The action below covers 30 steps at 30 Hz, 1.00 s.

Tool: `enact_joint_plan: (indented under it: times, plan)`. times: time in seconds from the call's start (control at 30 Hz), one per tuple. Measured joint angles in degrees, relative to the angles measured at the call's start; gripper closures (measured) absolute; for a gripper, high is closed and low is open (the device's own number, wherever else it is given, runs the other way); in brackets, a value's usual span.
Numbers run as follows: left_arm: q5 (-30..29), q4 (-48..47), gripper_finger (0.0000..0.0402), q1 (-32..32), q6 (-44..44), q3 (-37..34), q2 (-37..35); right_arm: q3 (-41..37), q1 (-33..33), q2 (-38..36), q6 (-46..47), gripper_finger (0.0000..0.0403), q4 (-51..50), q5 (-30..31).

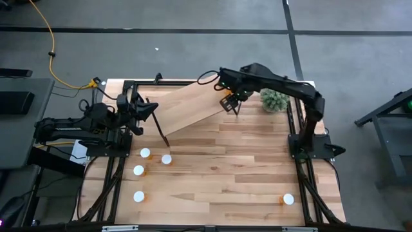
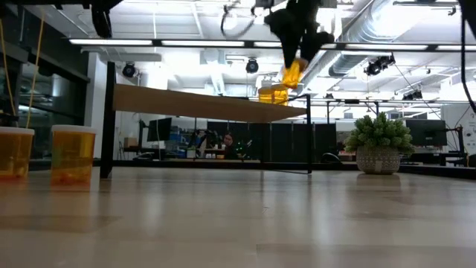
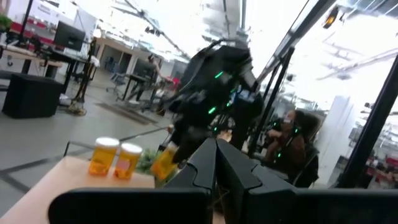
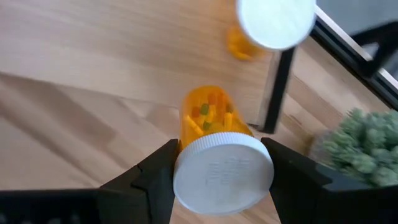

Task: Pick and place medicine bottles onto shelf by color
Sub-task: Put the pill bottle on the shelf aligned with the other pill bottles

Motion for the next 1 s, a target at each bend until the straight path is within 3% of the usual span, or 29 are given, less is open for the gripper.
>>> enact_joint_plan:
  times: [0.23,1.0]
  plan:
    - [0.00,1.34,0.0401,0.00,0.00,0.00,0.02,0.58,-3.07,2.93,-1.87,0.0203,-1.16,-1.80]
    - [0.00,1.25,0.0402,0.00,0.00,0.00,0.02,-1.70,-5.91,2.95,-2.62,0.0199,1.86,-1.94]
